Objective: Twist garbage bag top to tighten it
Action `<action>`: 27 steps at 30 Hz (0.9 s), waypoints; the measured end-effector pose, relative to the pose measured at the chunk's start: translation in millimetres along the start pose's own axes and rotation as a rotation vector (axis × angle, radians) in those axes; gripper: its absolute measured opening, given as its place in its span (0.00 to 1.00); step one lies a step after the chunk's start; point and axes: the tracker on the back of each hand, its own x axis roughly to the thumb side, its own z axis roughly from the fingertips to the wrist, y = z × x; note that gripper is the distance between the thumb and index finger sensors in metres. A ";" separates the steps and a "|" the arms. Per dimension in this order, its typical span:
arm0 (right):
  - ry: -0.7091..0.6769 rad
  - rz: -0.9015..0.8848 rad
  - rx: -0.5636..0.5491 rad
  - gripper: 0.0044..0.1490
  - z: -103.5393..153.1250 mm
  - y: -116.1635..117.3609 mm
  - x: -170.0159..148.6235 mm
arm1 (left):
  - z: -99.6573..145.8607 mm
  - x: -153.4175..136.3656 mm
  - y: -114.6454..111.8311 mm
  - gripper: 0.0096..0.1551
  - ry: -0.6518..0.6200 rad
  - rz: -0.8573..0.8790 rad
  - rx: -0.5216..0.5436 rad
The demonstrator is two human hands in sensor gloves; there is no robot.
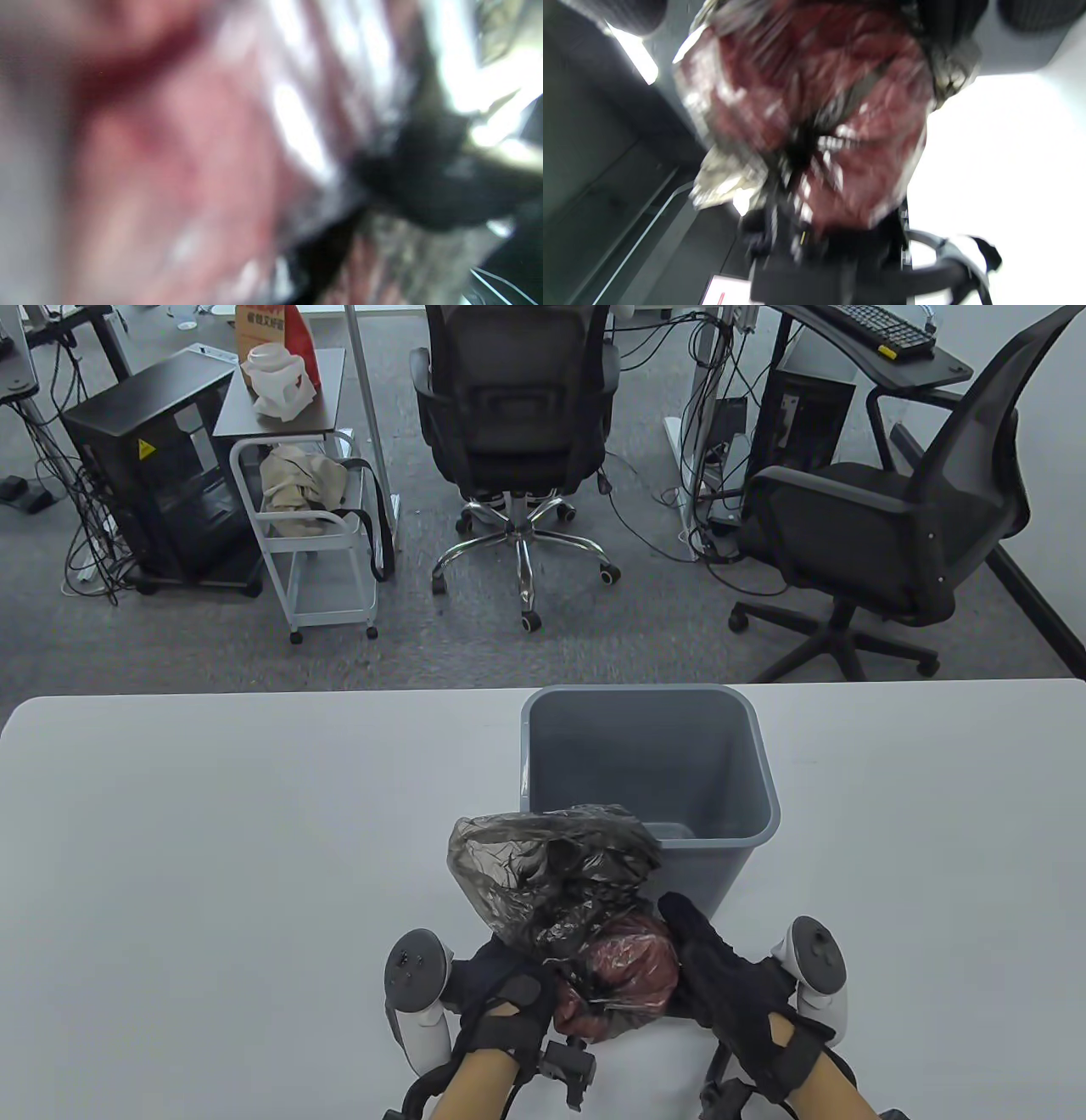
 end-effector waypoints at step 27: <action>0.080 -0.177 -0.248 0.56 6.1 -15.0 -11.1 | -3.0 5.3 -12.2 0.28 -0.085 0.072 -0.222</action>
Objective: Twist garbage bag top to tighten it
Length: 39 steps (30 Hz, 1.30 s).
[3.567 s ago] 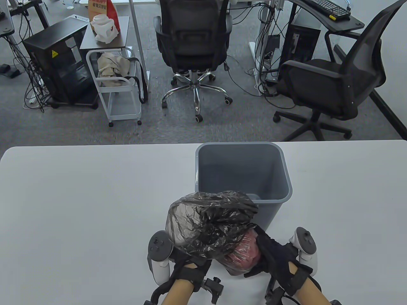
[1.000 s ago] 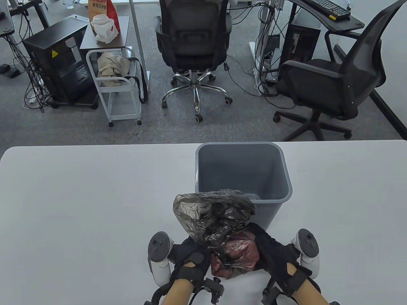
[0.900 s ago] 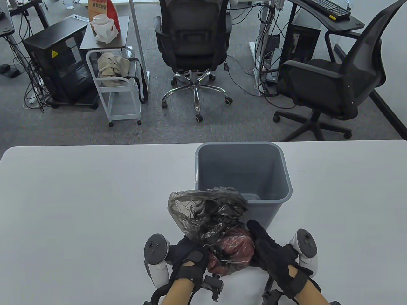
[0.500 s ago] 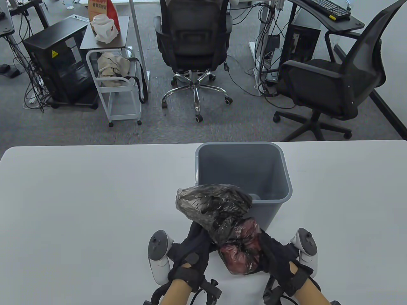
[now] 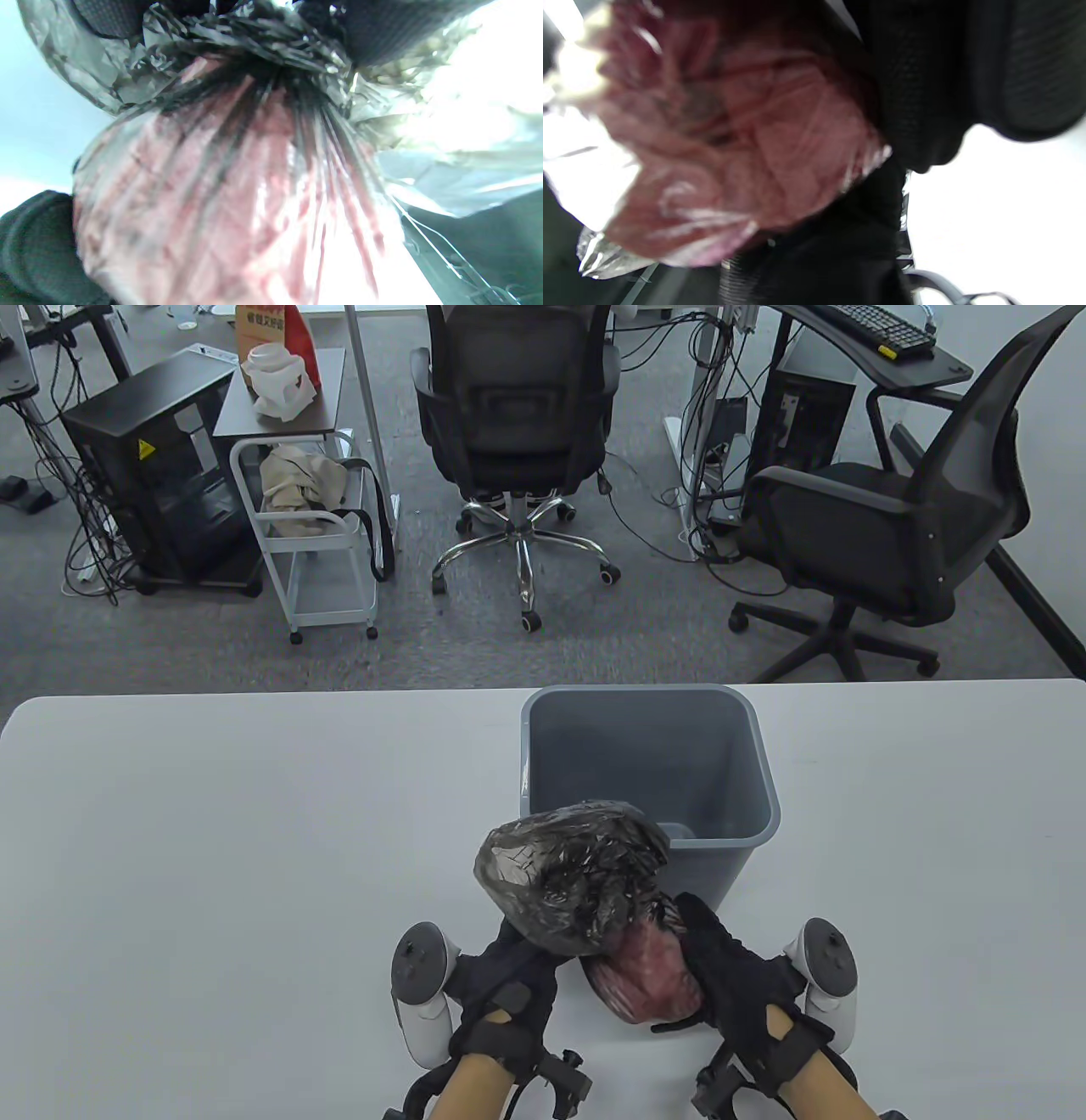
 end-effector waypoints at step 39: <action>-0.160 0.380 0.266 0.73 -2.0 26.6 15.9 | 4.6 -2.2 -3.5 0.27 0.036 -0.168 0.158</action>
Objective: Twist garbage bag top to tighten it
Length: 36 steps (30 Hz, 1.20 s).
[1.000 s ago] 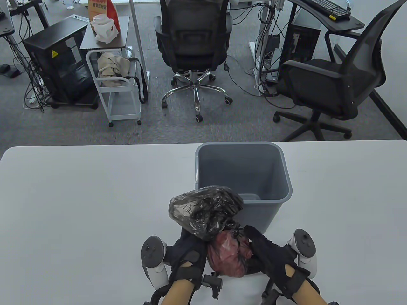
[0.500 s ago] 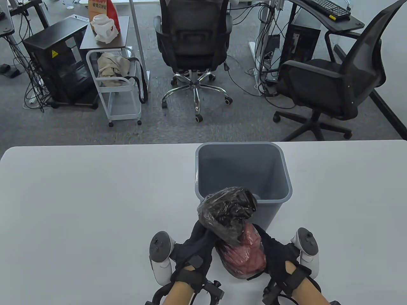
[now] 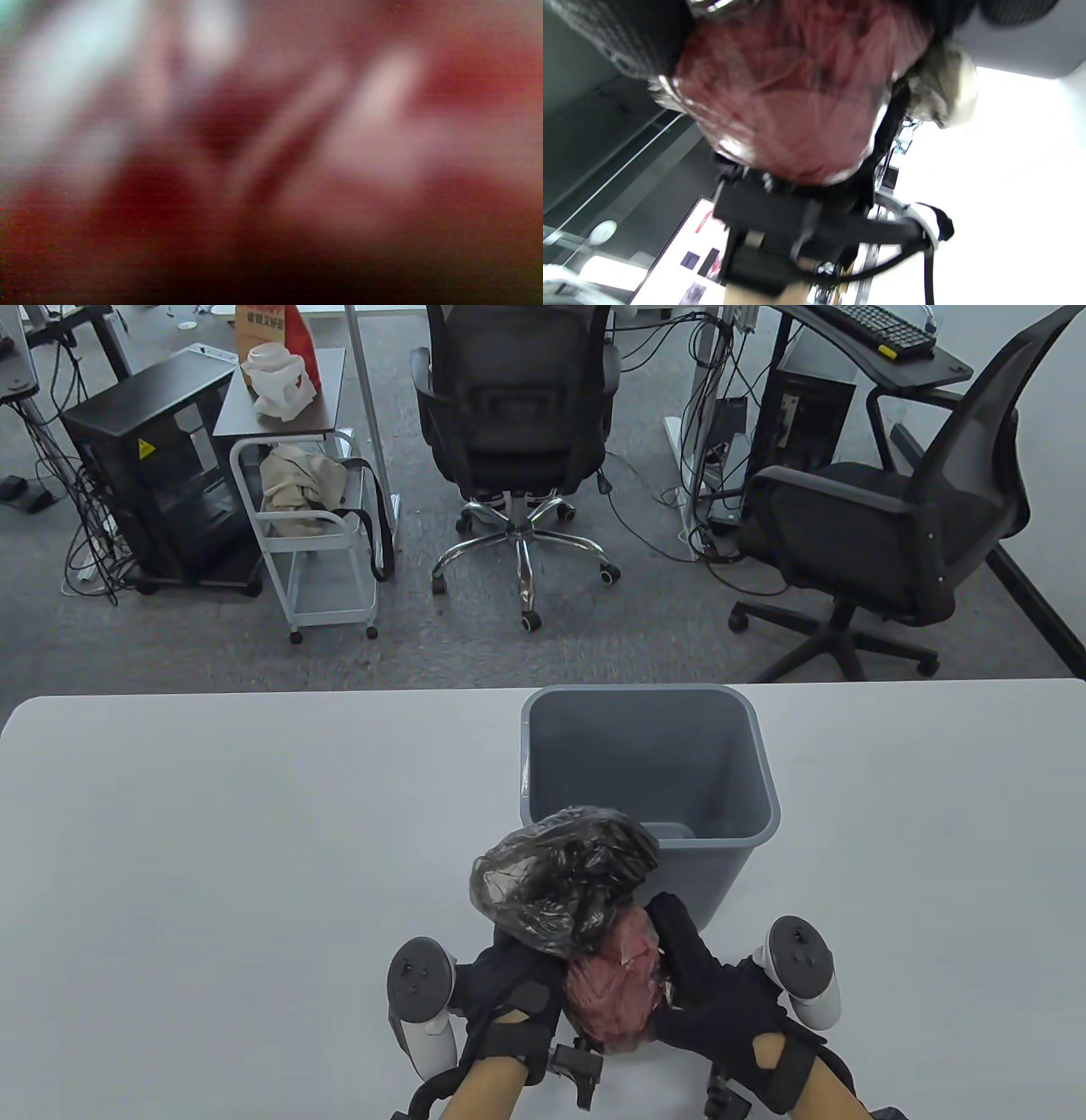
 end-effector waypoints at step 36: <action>-0.015 -0.018 0.029 0.75 0.2 1.7 5.9 | 1.7 4.2 20.0 0.24 0.048 0.047 0.115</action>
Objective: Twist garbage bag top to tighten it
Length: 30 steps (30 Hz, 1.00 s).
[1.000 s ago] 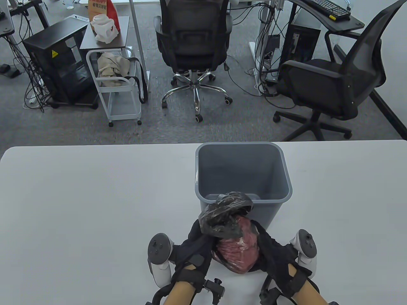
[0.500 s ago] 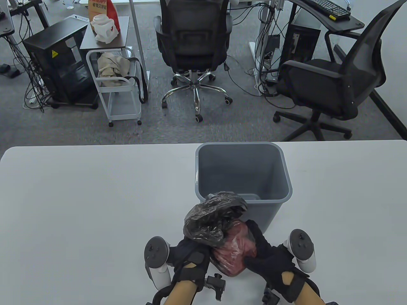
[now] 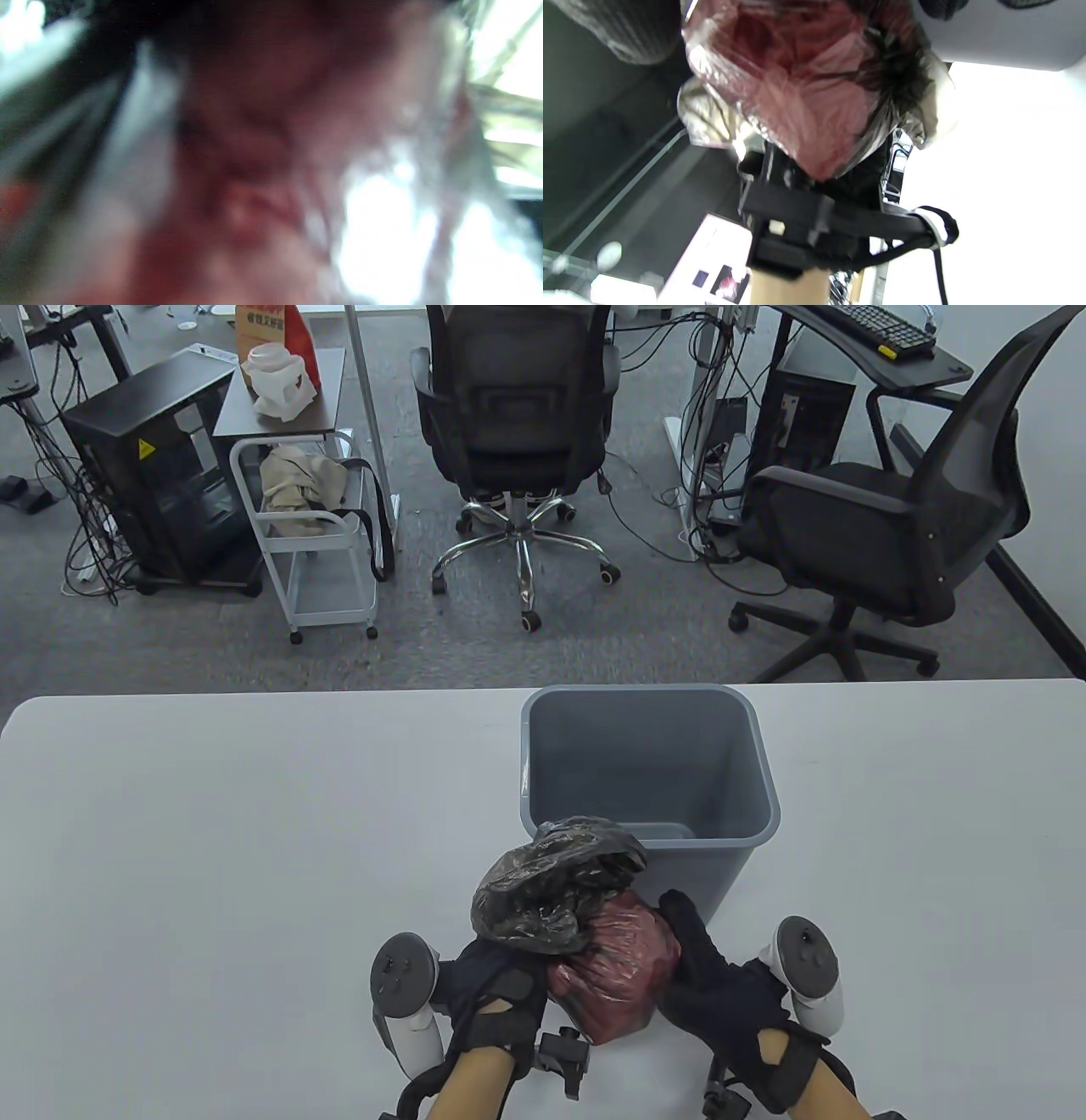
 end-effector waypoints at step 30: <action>0.114 -0.169 -0.232 0.61 8.2 -9.0 -15.8 | 0.4 5.1 -0.6 0.29 -0.048 0.035 -0.003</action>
